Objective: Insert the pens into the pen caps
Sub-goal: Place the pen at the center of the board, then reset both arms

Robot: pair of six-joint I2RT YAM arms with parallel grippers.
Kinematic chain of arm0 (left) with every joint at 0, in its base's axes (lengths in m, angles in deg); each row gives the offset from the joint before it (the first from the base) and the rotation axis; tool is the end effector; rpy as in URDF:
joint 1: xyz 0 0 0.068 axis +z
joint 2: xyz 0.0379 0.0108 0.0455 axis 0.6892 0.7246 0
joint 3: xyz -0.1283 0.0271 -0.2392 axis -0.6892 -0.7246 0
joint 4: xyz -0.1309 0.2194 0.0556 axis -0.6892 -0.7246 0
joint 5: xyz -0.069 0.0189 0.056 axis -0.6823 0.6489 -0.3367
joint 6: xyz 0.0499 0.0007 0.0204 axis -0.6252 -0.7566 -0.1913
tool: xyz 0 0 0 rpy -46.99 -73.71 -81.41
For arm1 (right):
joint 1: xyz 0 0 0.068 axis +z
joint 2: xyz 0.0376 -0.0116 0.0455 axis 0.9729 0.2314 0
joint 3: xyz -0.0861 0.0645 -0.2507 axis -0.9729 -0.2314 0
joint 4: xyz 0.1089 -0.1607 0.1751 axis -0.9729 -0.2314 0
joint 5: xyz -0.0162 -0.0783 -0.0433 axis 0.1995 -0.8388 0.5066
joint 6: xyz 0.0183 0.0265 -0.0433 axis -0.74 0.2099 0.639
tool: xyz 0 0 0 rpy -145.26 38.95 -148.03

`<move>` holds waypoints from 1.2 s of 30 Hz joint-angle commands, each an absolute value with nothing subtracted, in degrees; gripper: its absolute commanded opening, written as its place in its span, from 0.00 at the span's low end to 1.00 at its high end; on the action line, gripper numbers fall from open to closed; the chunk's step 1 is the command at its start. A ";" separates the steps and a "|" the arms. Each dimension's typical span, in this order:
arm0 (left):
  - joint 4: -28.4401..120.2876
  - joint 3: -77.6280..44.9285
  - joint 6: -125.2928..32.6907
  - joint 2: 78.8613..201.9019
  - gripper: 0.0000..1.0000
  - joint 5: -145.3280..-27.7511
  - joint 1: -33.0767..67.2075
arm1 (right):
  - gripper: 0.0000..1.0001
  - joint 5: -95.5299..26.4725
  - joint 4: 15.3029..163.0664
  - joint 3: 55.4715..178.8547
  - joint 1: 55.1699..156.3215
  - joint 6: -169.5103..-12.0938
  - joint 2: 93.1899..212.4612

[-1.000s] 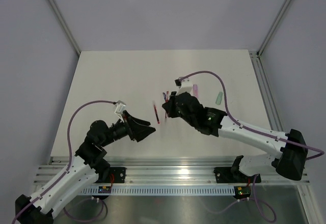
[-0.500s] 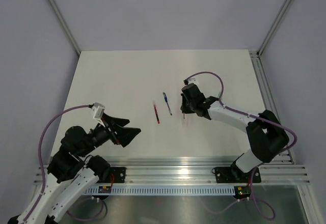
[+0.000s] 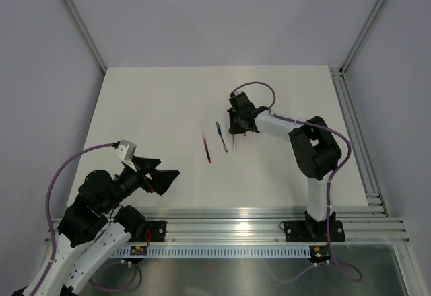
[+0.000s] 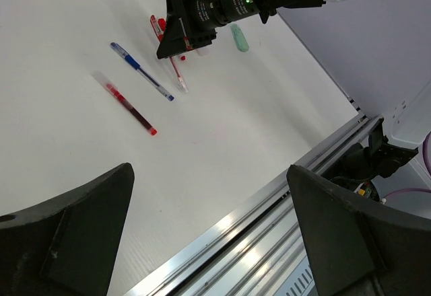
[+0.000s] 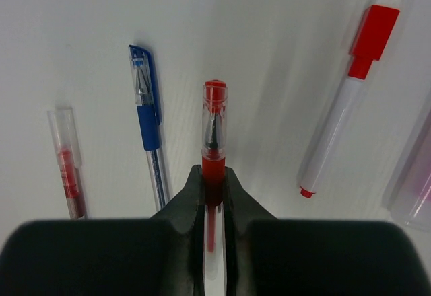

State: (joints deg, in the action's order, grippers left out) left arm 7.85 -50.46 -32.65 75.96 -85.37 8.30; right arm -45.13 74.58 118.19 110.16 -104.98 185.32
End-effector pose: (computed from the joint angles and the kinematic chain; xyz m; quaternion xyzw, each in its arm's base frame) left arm 0.0463 -0.0380 0.3119 0.1064 0.7519 -0.3674 0.5369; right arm 0.3551 0.2331 0.1697 -0.0950 0.9408 0.1270 0.2996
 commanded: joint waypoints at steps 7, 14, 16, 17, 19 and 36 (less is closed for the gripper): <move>9.01 -50.29 -33.97 76.75 0.99 -84.34 8.76 | 0.31 -43.83 70.54 123.61 109.49 -104.73 188.82; 8.84 -50.29 -34.06 77.19 0.99 -84.17 8.94 | 0.40 -43.49 69.83 123.10 109.49 -106.05 186.98; 8.93 -50.29 -34.06 77.63 0.99 -84.25 9.11 | 0.45 -43.40 70.97 121.26 109.49 -106.49 184.78; 8.84 -50.29 -33.98 77.89 0.99 -84.34 9.11 | 0.51 -43.14 71.23 120.64 109.58 -106.66 182.16; 8.75 -50.11 -33.89 78.42 0.99 -84.26 9.29 | 0.57 -42.44 71.59 119.14 109.49 -106.58 177.77; 12.35 -46.42 -38.89 81.85 0.99 -84.43 9.29 | 1.00 -37.15 72.82 99.81 110.02 -107.45 137.42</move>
State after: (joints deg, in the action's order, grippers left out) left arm 7.99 -49.78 -36.08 80.90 -84.52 9.09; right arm -38.18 73.40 102.80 109.98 -107.25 142.66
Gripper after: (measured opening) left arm 0.985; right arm 0.993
